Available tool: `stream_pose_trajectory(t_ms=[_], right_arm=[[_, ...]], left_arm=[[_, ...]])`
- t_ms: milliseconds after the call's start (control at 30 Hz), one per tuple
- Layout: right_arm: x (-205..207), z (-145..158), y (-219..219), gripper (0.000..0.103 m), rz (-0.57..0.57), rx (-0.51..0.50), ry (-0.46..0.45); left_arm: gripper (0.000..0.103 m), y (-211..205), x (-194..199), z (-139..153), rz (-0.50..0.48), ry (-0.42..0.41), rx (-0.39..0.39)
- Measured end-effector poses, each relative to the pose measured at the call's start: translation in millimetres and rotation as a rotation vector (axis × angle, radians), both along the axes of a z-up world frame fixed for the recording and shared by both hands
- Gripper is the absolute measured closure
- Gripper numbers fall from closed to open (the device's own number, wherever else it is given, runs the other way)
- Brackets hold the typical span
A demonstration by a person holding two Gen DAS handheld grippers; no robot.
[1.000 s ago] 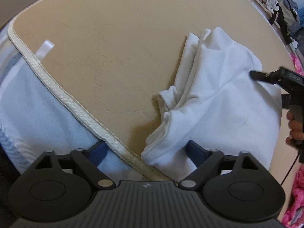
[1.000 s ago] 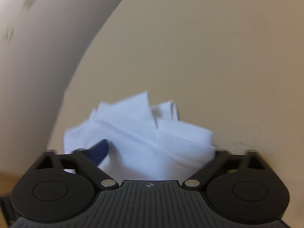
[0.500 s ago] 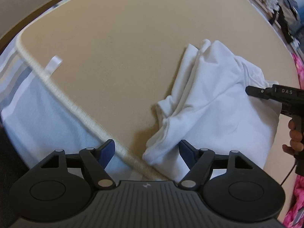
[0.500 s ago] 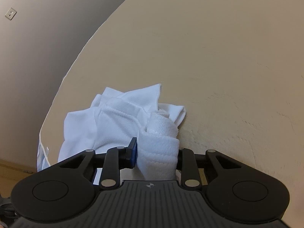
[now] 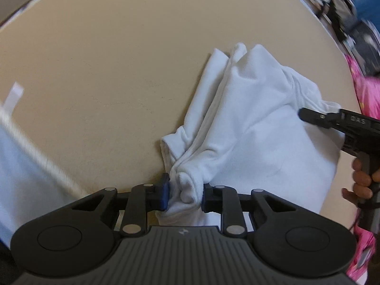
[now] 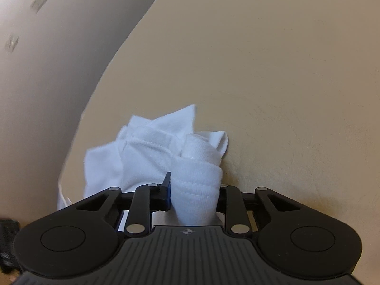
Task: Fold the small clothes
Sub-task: 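Pinch the shirt edge with the right gripper and lift it, then fold the lifted shirt edge over the bundle and release the right gripper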
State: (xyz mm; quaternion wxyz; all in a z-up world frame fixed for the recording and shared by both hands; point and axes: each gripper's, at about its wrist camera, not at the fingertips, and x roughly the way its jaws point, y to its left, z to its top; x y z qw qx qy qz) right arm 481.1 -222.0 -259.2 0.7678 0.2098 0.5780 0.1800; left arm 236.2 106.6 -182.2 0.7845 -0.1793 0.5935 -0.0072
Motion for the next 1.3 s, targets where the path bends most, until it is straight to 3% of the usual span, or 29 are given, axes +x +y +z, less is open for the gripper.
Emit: stream_pose_trajectory(t_ms=[100,167,300,367,433,500,567,633,700,733,767,833,900,967,1067,1167,1233,1300], right_arm=[[-36,18,-37,0.079,-0.146,0.028,-0.070],[-81,28,-76,0.079,-0.337,0.037,-0.121],[-215,23,-140,0.080,-0.778,0.068,-0.137],[-280,12,-143,0.080,-0.917,0.078,-0.131],[-319,3,-137,0.079,-0.975,0.094,-0.149],[-326,4,-135,0.079,-0.978,0.087,-0.181],[-316,6,-135,0.080,-0.969,0.087,-0.170],[-305,10,-148,0.080,-0.947,0.084,-0.147],[-304,11,-157,0.078,-0.939,0.090,-0.125],[-308,12,-154,0.075,-0.938,0.088,-0.125],[-312,14,-156,0.073,-0.949,0.066,-0.122],[-318,22,-152,0.051,-0.969,-0.027,-0.119],[-322,36,-143,0.044,-0.961,-0.139,-0.141],[-329,57,-134,0.043,-0.868,-0.268,-0.197],[-332,87,-104,0.044,-0.642,-0.381,-0.337],[-329,98,-70,0.050,-0.438,-0.456,-0.435],[-320,88,-56,0.059,-0.358,-0.483,-0.407],[-316,64,-54,0.061,-0.318,-0.529,-0.323]], left_arm=[[0.077,-22,36,8,-0.134,-0.020,0.035],[0.077,-59,70,13,-0.297,-0.037,0.063],[0.077,-177,121,19,-0.666,-0.063,0.134],[0.077,-235,124,18,-0.798,-0.072,0.198],[0.077,-274,115,17,-0.890,-0.109,0.309],[0.076,-280,110,19,-0.907,-0.124,0.365],[0.067,-262,115,24,-0.869,-0.119,0.333],[0.062,-242,131,25,-0.779,-0.095,0.312],[0.051,-217,147,26,-0.661,-0.094,0.347],[0.045,-204,157,25,-0.596,-0.072,0.325],[0.049,-194,164,26,-0.527,-0.067,0.346],[0.047,-179,166,29,-0.462,-0.083,0.409],[0.039,-167,158,37,-0.454,-0.087,0.432],[0.016,-158,136,49,-0.460,-0.132,0.418],[0.009,-147,83,67,-0.488,-0.207,0.379],[0.009,-148,35,63,-0.542,-0.209,0.327],[0.009,-157,3,46,-0.587,-0.188,0.338],[0.009,-167,-27,26,-0.630,-0.161,0.400]])
